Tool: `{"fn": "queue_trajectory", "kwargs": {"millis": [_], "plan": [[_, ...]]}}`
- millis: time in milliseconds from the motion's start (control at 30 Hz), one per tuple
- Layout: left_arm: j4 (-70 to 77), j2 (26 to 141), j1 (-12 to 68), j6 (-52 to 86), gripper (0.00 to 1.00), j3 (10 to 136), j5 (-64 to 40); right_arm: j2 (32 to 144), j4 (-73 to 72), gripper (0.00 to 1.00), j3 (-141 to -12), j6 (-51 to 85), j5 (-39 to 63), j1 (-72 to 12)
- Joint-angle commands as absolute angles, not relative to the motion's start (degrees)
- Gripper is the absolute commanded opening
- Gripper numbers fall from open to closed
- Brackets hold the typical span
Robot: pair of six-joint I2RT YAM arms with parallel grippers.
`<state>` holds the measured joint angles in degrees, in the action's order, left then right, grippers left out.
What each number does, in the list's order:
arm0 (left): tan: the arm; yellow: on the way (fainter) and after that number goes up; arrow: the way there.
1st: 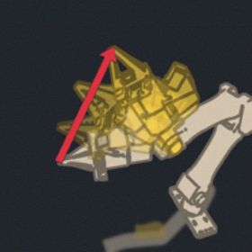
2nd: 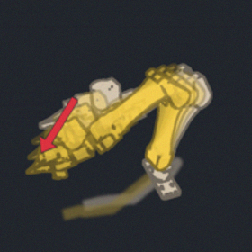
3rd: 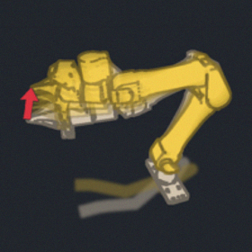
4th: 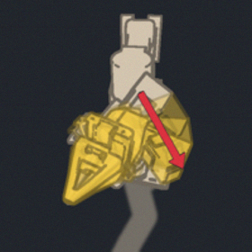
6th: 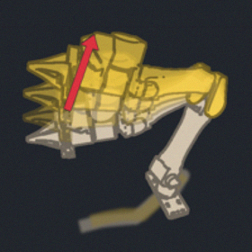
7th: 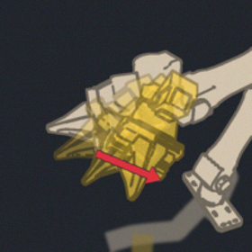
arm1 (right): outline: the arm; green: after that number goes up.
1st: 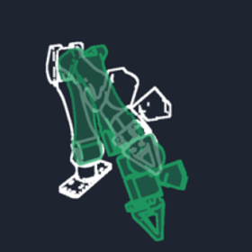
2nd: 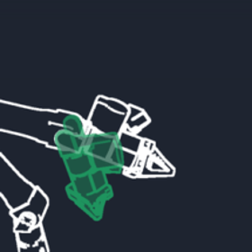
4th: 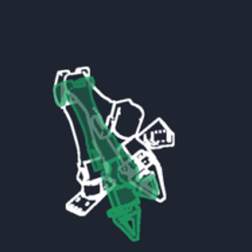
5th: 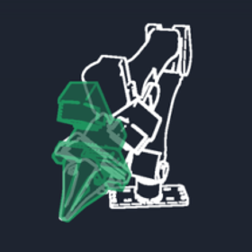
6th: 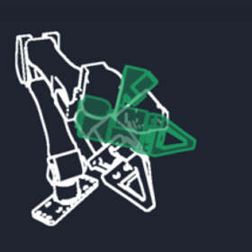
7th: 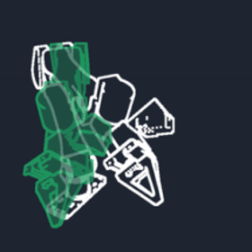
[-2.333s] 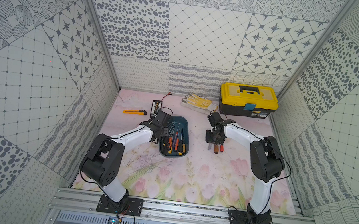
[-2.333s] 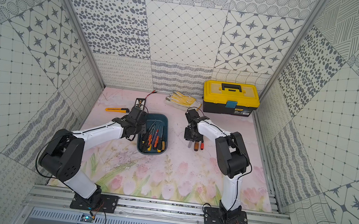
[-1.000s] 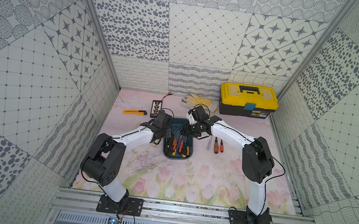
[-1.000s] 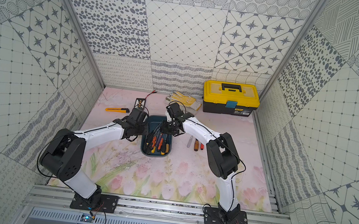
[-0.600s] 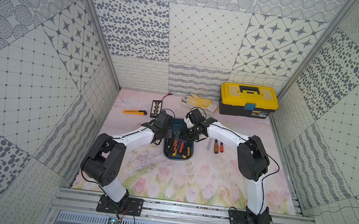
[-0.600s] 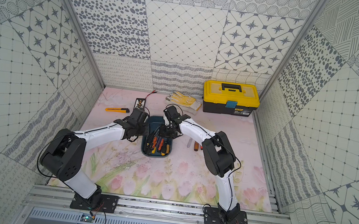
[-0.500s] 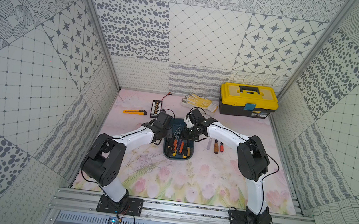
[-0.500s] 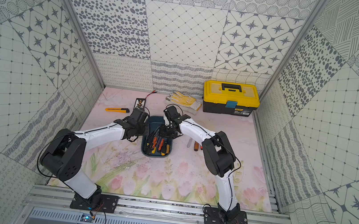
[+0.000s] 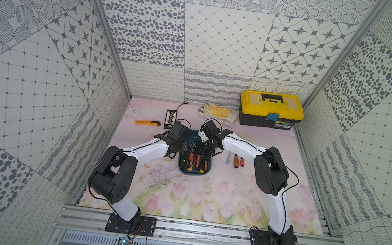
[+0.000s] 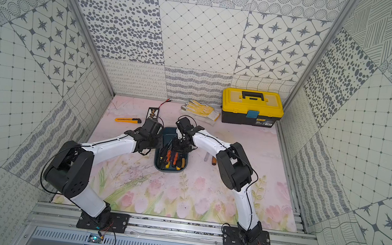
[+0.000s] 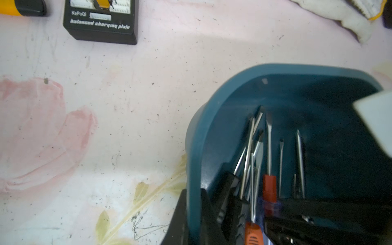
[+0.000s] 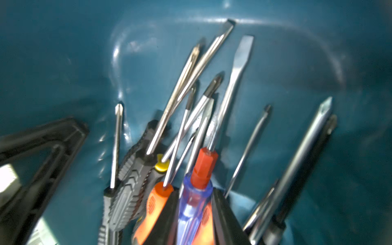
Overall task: Take out the screwdriver from the storage box
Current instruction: Pick up the screwdriver from the storage box.
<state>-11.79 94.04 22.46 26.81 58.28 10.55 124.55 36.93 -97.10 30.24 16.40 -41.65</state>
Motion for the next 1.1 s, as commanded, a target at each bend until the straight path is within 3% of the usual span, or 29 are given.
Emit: {"fn": "queue_trajectory", "kwargs": {"millis": [0,100,333,600,1067], "plan": [[-7.58,93.88,22.63,25.84,0.0,59.97,10.47,127.07,40.04,0.37,-98.5,28.36,14.49,-42.54],[-7.56,93.77,22.68,25.8,0.0,59.92,10.54,127.84,41.98,0.37,-99.46,27.31,13.26,-42.69],[-7.65,93.78,22.65,25.93,0.0,59.91,11.58,126.36,42.59,0.19,-99.02,26.91,10.65,-42.65],[-8.24,94.43,22.55,26.53,0.0,60.19,13.57,125.04,41.17,0.06,-99.08,27.15,10.63,-42.66],[-9.78,94.51,21.79,27.33,0.0,60.66,15.57,120.62,36.77,0.0,-96.44,28.3,7.88,-42.5]]}}
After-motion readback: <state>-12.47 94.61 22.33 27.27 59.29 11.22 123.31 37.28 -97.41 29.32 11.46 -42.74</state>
